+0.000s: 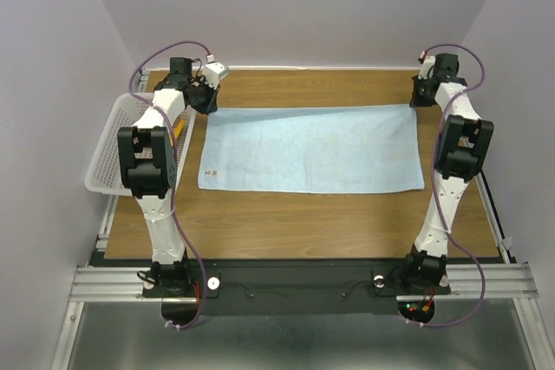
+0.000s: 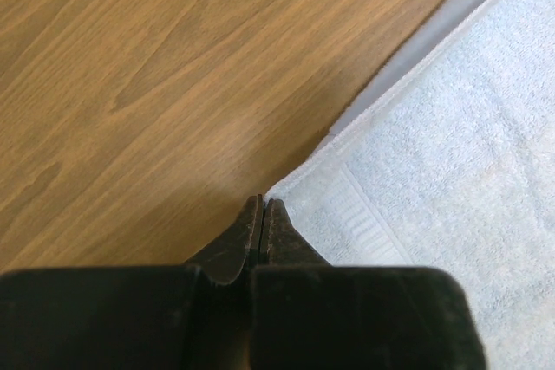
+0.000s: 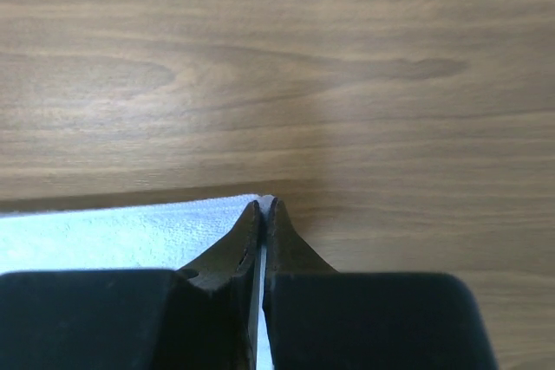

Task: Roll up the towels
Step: Fold the towel

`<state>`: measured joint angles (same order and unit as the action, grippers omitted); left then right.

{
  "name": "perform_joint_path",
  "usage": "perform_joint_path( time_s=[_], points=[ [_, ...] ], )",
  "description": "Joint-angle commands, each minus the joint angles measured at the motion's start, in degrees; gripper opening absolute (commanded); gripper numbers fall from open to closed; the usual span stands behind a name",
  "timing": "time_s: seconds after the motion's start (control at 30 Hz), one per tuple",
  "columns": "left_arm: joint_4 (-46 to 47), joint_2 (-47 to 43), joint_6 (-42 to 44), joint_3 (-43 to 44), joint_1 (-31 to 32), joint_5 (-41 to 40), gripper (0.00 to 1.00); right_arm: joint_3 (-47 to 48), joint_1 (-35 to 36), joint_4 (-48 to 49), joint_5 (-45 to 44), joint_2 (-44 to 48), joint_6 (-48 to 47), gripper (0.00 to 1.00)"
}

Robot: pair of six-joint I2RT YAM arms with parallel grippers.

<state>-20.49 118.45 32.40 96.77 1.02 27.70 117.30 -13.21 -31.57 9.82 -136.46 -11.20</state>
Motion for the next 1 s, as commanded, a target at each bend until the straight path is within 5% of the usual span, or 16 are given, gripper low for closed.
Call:
perform_joint_path(
  time_s=[0.0, 0.47, 0.97],
  points=[
    [1.7, -2.7, -1.1, 3.0, -0.1, 0.9, 0.00, 3.0, -1.2, 0.1, 0.9, 6.5, -2.6, 0.01],
    [-0.4, -12.3, 6.5, -5.6, -0.6, 2.1, 0.00, -17.7, -2.9, 0.2, 8.4, 26.3, -9.0, 0.00],
    [-15.2, -22.3, 28.3, -18.0, -5.4, 4.8, 0.00, -38.6, -5.5, -0.9, 12.1, 40.2, -20.3, 0.01]
  ],
)
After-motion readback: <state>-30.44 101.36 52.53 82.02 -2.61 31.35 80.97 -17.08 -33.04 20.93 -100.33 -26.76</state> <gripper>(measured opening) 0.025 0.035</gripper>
